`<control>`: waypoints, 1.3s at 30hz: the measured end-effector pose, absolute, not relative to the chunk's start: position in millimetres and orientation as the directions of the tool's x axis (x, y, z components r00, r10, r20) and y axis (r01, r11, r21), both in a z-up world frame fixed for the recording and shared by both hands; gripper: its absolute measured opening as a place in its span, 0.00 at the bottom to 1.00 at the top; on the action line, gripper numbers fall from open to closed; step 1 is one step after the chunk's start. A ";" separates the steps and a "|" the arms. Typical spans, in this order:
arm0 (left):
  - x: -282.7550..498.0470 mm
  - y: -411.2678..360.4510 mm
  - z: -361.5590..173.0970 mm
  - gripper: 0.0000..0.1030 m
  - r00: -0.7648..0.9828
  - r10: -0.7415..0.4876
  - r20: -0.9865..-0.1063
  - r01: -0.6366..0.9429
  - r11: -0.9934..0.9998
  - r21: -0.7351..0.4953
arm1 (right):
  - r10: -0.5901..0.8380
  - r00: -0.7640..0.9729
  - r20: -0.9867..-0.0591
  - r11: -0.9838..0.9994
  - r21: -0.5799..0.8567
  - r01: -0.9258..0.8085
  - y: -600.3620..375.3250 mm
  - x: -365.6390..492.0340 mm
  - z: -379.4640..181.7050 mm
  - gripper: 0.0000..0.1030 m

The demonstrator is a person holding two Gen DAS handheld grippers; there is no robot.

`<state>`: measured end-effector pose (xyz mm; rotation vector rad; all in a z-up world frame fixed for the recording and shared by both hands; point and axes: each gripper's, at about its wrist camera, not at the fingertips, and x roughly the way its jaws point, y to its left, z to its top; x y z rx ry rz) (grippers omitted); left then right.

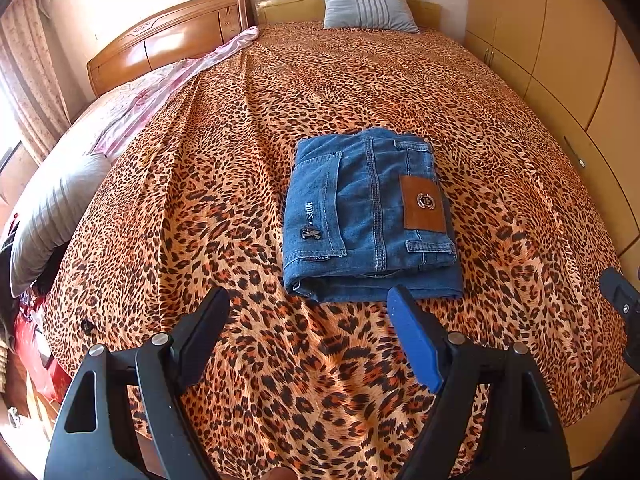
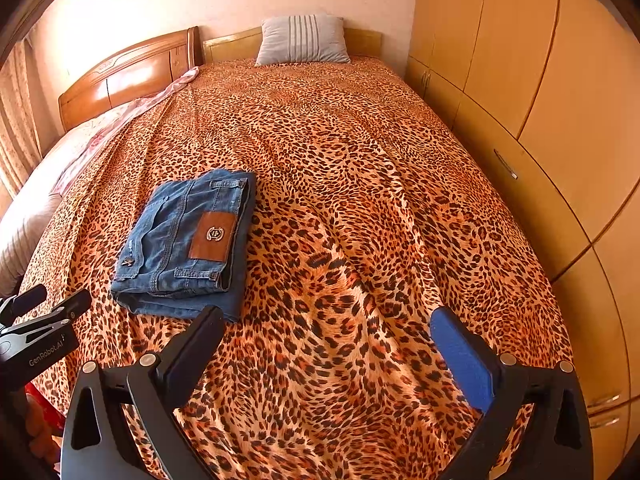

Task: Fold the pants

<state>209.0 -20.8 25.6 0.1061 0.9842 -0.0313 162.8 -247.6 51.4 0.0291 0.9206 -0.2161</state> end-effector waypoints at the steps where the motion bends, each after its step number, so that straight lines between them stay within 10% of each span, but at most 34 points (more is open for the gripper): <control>1: 208.8 -21.3 26.9 0.79 0.557 0.019 -0.831 0.076 0.994 0.073 | -0.174 0.584 -0.793 0.978 -0.067 0.200 -248.0 162.6 51.3 1.00; 39: 200.5 -32.5 31.9 0.79 0.547 -0.034 -0.836 0.124 0.991 0.041 | -0.175 0.560 -0.810 0.976 -0.069 0.205 -249.1 160.1 48.9 1.00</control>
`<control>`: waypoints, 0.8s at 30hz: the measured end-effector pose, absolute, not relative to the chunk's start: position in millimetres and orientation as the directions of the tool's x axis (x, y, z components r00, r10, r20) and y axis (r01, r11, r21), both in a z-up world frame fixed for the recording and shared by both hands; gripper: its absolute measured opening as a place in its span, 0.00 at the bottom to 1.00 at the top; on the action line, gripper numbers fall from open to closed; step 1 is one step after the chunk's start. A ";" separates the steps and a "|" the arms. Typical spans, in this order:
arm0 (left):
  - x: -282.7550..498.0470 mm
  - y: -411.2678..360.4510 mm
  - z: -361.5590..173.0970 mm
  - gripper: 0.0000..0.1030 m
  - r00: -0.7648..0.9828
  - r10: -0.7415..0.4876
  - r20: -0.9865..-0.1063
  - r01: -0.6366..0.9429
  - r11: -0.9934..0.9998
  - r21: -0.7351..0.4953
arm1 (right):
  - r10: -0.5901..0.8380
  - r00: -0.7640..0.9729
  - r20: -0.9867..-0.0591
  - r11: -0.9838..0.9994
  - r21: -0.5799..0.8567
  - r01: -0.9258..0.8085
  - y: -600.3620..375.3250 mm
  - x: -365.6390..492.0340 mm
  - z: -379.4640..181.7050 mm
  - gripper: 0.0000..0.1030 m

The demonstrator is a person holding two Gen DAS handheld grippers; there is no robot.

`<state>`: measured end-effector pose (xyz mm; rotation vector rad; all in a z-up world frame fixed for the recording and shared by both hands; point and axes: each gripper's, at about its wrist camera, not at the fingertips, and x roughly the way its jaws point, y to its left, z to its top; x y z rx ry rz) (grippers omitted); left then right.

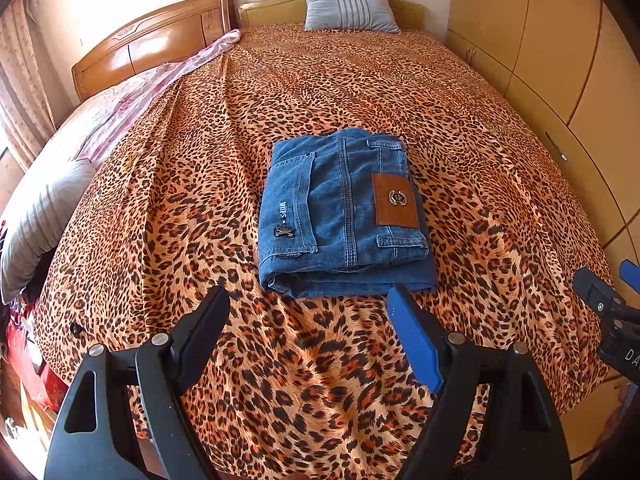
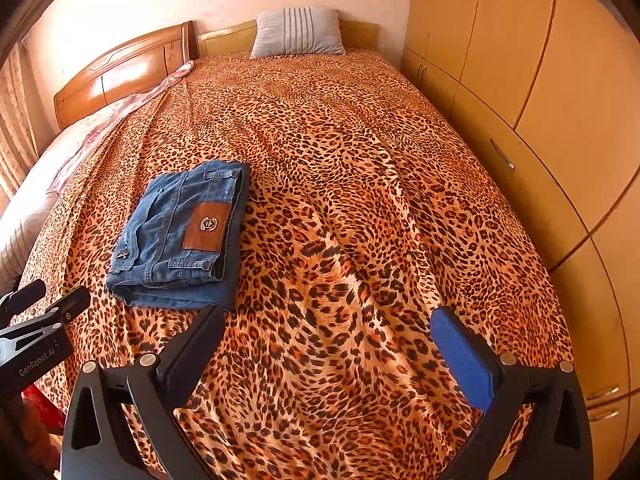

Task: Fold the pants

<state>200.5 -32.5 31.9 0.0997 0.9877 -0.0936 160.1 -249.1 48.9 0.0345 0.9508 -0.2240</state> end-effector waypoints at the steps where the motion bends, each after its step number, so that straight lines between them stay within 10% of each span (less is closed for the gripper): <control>1: 200.4 -32.4 32.0 0.79 0.548 -0.033 -0.836 0.124 0.991 0.042 | -0.176 0.560 -0.810 0.976 -0.069 0.206 -249.1 159.7 49.1 1.00; 24: 199.7 -32.8 32.5 0.79 0.538 -0.037 -0.842 0.123 0.992 0.036 | -0.178 0.553 -0.814 0.975 -0.071 0.209 -251.2 157.8 48.6 1.00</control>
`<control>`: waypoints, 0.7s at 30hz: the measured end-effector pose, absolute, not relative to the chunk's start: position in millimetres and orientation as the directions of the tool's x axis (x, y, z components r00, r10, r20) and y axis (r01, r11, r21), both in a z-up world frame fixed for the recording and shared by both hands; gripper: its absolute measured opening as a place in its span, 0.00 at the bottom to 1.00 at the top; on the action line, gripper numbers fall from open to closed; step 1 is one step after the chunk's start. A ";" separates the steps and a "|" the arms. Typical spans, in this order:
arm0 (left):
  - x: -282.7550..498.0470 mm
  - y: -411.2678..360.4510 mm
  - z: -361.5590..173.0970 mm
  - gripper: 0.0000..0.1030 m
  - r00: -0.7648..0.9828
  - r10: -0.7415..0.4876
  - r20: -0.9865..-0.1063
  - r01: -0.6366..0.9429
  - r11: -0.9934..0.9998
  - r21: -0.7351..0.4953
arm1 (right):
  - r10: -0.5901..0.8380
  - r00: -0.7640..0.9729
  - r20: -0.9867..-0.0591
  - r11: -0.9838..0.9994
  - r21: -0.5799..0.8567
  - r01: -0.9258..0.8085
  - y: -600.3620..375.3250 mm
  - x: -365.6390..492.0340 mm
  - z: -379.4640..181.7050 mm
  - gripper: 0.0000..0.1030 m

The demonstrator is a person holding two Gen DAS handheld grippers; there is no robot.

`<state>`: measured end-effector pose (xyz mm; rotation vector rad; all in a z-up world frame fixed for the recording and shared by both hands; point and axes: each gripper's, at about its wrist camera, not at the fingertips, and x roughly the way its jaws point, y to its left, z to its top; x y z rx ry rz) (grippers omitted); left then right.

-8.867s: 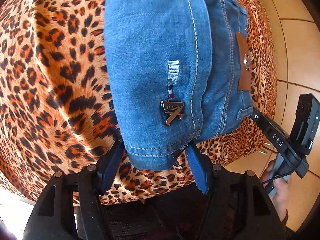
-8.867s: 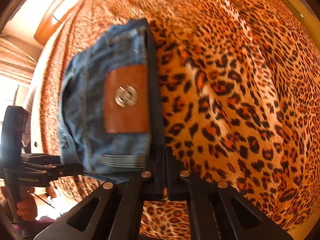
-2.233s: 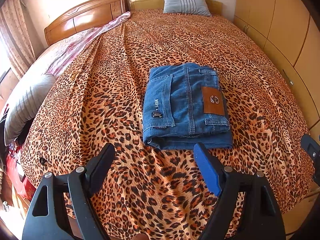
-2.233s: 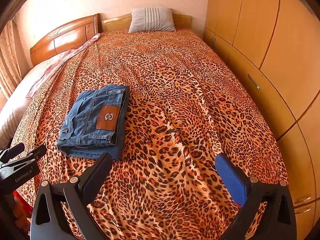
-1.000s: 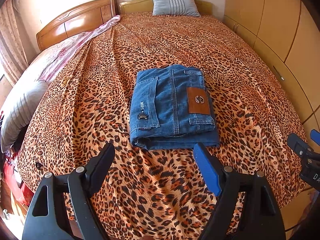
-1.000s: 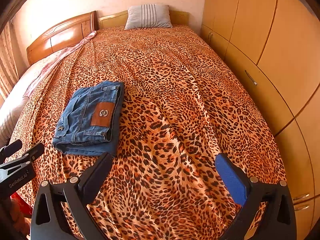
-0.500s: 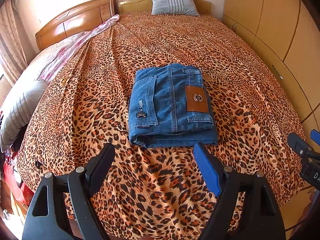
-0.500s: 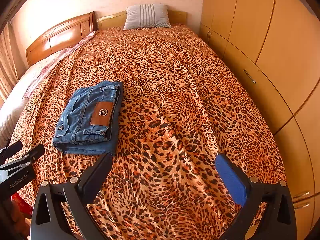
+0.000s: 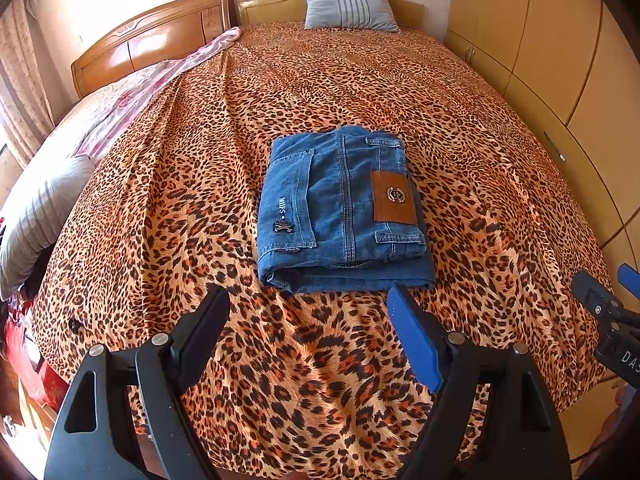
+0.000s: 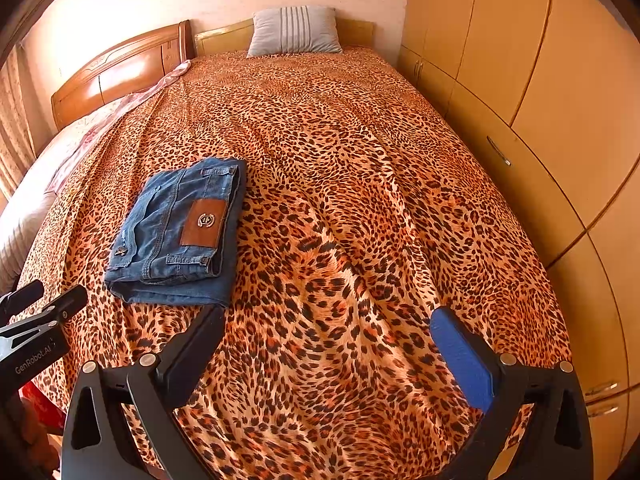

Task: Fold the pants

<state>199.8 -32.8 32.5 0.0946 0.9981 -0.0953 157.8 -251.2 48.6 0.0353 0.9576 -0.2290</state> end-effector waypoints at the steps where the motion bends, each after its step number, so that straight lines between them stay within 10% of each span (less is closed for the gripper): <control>1: 199.7 -32.7 32.5 0.79 0.539 -0.036 -0.842 0.123 0.992 0.036 | -0.178 0.553 -0.814 0.975 -0.072 0.209 -251.1 157.8 48.7 1.00; 21: 199.7 -34.1 38.2 0.80 0.546 -0.080 -0.834 0.130 0.992 -0.010 | -0.175 0.538 -0.825 0.975 -0.070 0.210 -251.5 157.9 43.4 1.00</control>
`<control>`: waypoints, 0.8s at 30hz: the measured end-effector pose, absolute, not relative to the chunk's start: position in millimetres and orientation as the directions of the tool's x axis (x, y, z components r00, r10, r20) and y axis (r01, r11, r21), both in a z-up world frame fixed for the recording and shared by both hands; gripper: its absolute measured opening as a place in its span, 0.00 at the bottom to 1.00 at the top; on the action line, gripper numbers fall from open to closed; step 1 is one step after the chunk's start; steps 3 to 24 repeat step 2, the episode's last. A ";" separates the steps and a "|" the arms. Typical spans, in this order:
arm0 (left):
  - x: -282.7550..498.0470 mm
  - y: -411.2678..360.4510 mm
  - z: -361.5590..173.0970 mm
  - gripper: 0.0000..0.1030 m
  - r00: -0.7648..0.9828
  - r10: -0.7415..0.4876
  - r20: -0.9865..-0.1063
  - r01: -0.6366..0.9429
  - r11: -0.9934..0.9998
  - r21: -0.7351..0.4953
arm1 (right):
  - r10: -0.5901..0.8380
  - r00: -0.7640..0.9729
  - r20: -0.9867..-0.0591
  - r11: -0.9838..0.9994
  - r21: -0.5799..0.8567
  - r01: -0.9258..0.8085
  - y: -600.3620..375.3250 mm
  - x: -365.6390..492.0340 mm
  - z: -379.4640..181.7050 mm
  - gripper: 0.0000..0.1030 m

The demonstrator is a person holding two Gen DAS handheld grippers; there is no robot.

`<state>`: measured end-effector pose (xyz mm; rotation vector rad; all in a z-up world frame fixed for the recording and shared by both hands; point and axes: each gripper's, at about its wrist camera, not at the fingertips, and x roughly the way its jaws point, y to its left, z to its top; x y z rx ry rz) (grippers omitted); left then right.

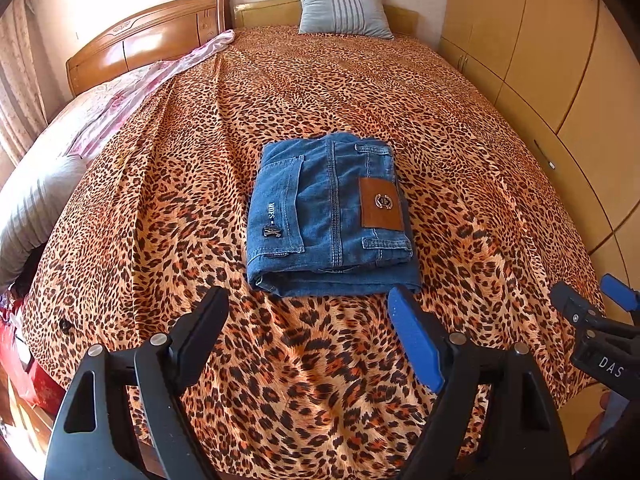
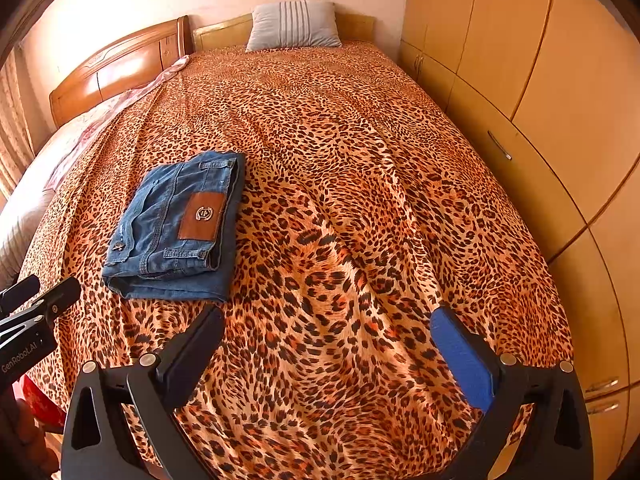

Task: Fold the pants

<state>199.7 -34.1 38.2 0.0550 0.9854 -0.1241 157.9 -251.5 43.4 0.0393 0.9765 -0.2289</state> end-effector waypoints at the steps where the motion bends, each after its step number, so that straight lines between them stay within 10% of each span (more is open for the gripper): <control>1: 200.1 -34.7 38.1 0.80 0.542 -0.081 -0.836 0.130 0.991 -0.011 | -0.175 0.538 -0.825 0.975 -0.070 0.210 -251.5 158.0 43.3 1.00; 24: 200.5 -35.2 37.6 0.80 0.538 -0.079 -0.839 0.129 0.992 -0.011 | -0.175 0.538 -0.825 0.975 -0.070 0.210 -251.6 158.0 43.2 1.00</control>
